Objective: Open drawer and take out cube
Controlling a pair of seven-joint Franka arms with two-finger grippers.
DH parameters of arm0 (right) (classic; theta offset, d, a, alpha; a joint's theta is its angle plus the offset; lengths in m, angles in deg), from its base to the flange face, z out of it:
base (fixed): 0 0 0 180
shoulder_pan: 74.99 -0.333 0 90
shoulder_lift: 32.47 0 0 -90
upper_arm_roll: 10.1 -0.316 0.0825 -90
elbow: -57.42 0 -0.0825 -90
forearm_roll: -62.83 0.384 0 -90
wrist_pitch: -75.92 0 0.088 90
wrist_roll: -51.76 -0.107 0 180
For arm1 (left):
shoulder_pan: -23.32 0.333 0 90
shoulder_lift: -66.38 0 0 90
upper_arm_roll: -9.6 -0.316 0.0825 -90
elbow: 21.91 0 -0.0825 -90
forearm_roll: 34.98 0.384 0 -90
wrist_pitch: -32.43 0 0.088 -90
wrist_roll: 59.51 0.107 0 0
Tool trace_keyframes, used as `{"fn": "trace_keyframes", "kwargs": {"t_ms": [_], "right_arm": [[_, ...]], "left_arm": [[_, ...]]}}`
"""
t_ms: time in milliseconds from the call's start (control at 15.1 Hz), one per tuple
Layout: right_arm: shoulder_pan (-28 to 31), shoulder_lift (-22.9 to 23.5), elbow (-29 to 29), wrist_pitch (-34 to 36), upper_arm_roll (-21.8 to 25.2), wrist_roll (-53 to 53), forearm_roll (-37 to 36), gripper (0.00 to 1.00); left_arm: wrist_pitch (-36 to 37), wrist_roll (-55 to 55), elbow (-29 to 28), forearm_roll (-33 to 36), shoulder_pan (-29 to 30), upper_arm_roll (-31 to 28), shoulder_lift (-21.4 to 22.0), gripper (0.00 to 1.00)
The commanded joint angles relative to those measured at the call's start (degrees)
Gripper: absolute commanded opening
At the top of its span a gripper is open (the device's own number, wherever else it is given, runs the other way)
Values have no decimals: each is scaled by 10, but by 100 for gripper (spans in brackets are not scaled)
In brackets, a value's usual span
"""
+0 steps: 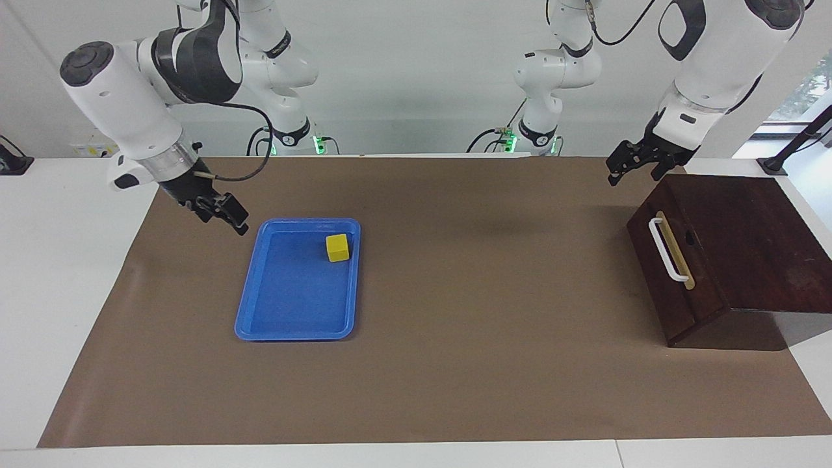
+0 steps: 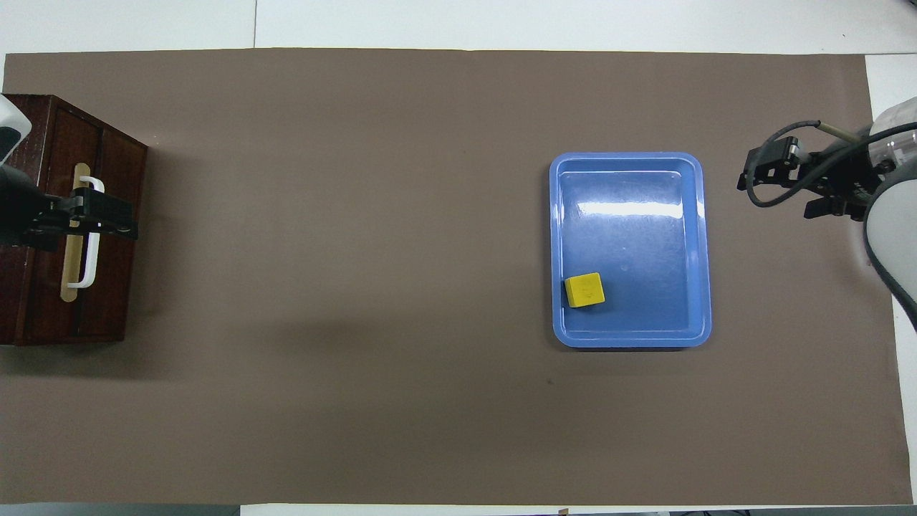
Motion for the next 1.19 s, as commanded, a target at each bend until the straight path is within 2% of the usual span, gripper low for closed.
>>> {"fn": "trace_keyframes", "kwargs": {"t_ms": [0, 132, 264, 396, 462, 595, 793, 1123], "right_arm": [[21, -16, 24, 35, -6, 118, -38, 100], [26, -40, 26, 62, -8, 175, -66, 100], [26, -67, 30, 114, -9, 189, -83, 100], [38, -74, 40, 188, -9, 188, -74, 100], [47, -75, 35, 196, -14, 190, -73, 100], [56, -75, 26, 185, -22, 191, -74, 100], [58, -70, 15, 124, -23, 190, -75, 100], [63, -69, 17, 128, -23, 190, -75, 100]], "left_arm": [[28, 30, 12, 2, -2, 0, -9, 100], [31, 30, 5, 2, -3, 0, -6, 100], [28, 30, 6, 1, -3, 1, -6, 100], [26, 29, 7, 1, -3, 0, -6, 100], [25, 29, 7, 1, -3, 0, -6, 100], [24, 29, 7, 1, -2, 0, -6, 100], [22, 24, 7, 1, -2, 0, -6, 100], [22, 23, 11, 1, -3, 1, -6, 100]]}}
